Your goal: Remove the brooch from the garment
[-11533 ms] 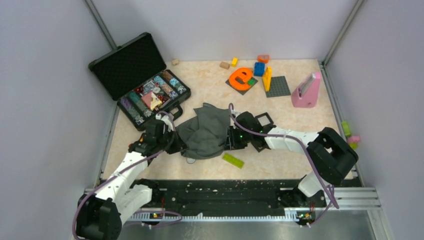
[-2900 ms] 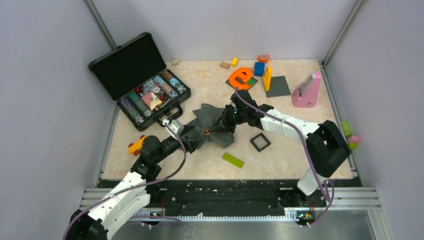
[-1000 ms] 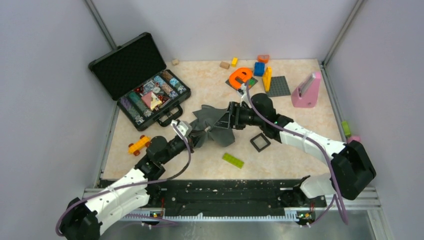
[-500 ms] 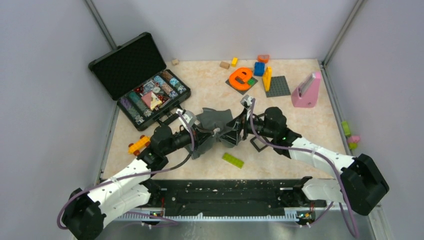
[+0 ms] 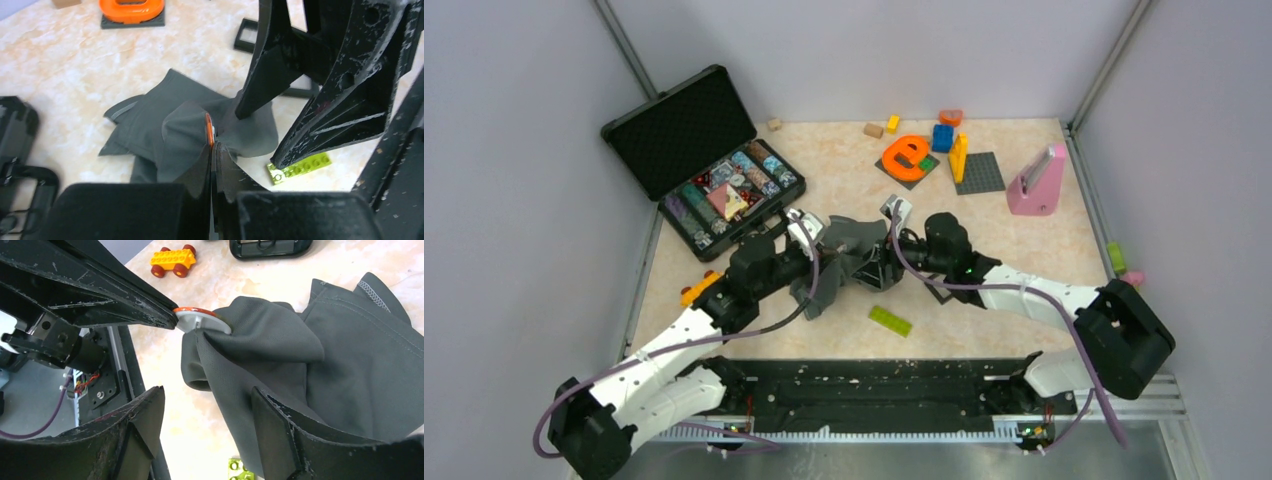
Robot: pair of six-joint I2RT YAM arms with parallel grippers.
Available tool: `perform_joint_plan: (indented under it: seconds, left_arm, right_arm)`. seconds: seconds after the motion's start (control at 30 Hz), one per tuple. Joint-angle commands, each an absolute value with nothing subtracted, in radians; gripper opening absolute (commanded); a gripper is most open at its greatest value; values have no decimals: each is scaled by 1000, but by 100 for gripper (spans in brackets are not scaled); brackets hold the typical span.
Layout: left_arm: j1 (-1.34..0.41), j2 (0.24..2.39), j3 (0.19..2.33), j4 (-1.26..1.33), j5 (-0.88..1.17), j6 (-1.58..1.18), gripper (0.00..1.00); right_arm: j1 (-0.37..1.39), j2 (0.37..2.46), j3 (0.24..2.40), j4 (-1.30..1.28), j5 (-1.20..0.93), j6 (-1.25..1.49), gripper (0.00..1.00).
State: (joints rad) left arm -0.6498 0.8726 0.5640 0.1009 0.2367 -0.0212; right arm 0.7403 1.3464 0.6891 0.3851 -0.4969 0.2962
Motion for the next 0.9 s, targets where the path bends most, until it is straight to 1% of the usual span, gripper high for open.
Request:
perform_joint_plan:
  seconds: [0.0, 0.1, 0.23, 0.4, 0.43, 0.47, 0.53, 0.6, 0.67, 0.7, 0.77, 0.8, 0.87]
  left_arm:
    - [-667, 863, 666, -106, 116, 175, 0]
    - [-680, 874, 709, -174, 103, 232, 0]
    - [-689, 893, 719, -173, 101, 291, 0]
    - [-689, 924, 747, -187, 186, 394, 0]
    - [-689, 923, 752, -190, 199, 420, 0]
    - [-689, 919, 756, -191, 206, 437, 0]
    - [-689, 907, 755, -190, 211, 470, 0]
    - [-689, 895, 753, -191, 222, 506, 0]
    - [-689, 884, 746, -180, 232, 520, 0]
    - [-690, 881, 743, -175, 239, 525, 0]
    - [-689, 880, 741, -171, 258, 532, 0]
    - [-689, 879, 741, -170, 267, 535, 0]
    - [-690, 882, 742, -170, 284, 540, 0]
  right_arm:
    - [750, 1366, 734, 501, -462, 304, 65]
    - [750, 1364, 781, 432, -495, 223, 56]
    - [750, 1355, 885, 257, -549, 88, 52]
    - [776, 1374, 1000, 73, -557, -84, 46]
    - [778, 1390, 1020, 52, -573, -109, 48]
    - [778, 1400, 1029, 49, -580, -122, 52]
    - [778, 1394, 1024, 55, -627, -190, 54]
    - [778, 1370, 978, 122, -646, -238, 52]
    - [778, 1343, 922, 201, -610, -247, 42]
    - [778, 1336, 905, 223, -589, -246, 40]
    - [778, 1335, 908, 214, -594, -266, 39]
    - [778, 1340, 917, 195, -608, -290, 42]
    - [778, 1354, 934, 163, -643, -335, 43]
